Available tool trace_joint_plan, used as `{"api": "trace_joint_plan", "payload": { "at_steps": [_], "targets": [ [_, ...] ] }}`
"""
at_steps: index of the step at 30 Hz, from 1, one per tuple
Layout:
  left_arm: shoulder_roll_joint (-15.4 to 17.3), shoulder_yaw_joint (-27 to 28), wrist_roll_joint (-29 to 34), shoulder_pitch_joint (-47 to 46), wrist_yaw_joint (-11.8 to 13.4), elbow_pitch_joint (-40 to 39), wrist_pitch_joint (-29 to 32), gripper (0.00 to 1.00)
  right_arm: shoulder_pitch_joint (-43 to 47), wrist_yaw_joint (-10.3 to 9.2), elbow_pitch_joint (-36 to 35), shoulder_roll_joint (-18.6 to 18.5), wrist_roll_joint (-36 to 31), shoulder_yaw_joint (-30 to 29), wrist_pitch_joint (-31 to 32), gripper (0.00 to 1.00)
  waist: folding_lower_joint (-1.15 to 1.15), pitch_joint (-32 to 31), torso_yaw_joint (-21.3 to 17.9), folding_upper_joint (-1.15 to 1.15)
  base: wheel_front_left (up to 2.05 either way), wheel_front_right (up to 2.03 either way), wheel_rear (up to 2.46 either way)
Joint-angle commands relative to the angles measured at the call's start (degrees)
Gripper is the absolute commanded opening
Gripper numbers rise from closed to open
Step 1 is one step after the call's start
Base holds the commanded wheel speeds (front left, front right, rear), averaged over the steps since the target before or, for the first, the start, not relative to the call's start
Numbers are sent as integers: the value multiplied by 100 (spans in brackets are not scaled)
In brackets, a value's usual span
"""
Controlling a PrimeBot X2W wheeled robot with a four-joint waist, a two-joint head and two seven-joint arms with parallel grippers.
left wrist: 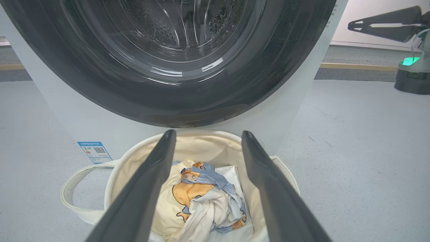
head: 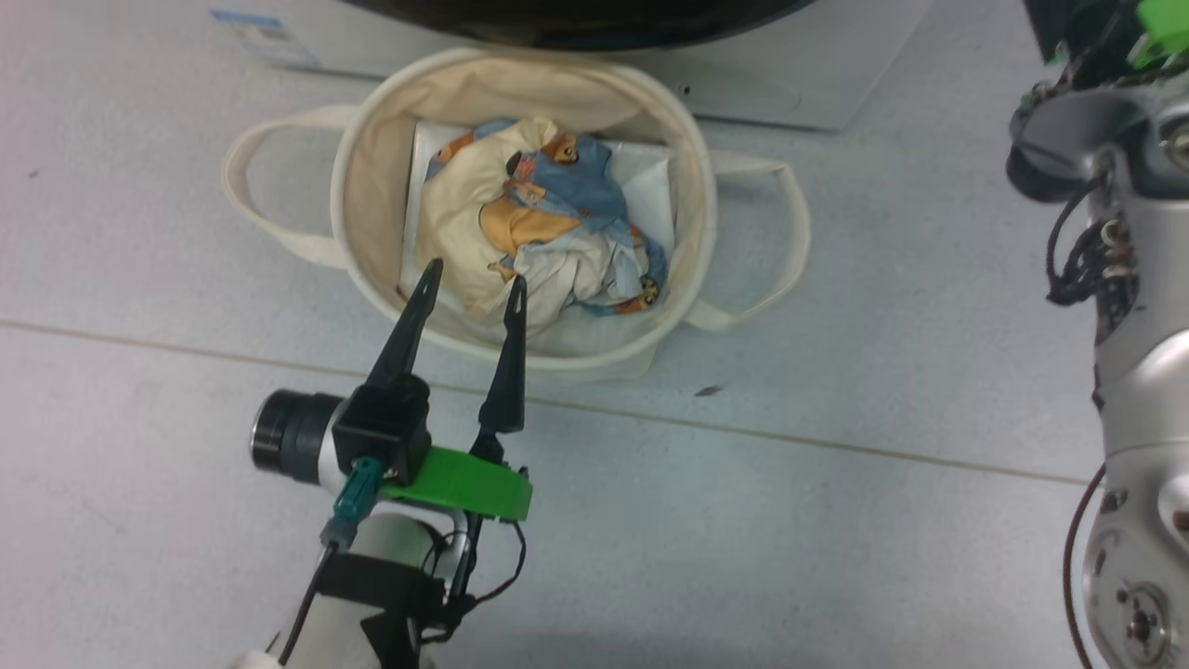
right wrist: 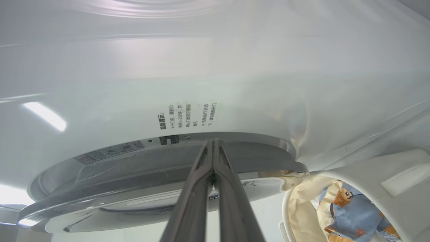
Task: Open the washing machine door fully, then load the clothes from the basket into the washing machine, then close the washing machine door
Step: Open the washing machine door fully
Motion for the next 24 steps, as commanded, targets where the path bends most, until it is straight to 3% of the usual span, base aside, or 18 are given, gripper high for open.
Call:
{"api": "trace_joint_plan", "payload": {
  "at_steps": [1,15,24],
  "targets": [
    [55,77,-63,-165,87,-243,-69,100,-339,1,-187,23,47,44,106,0,-1,302,155,0,0,0,0],
    [55,-291,-204,-390,314,-356,-69,100,-846,1,-234,23,199,129,581,0,-1,715,407,0,0,0,0],
    [55,-341,-266,-409,374,-386,-69,100,-822,1,-645,74,283,187,681,0,-1,820,487,0,0,0,0]
  ]
}}
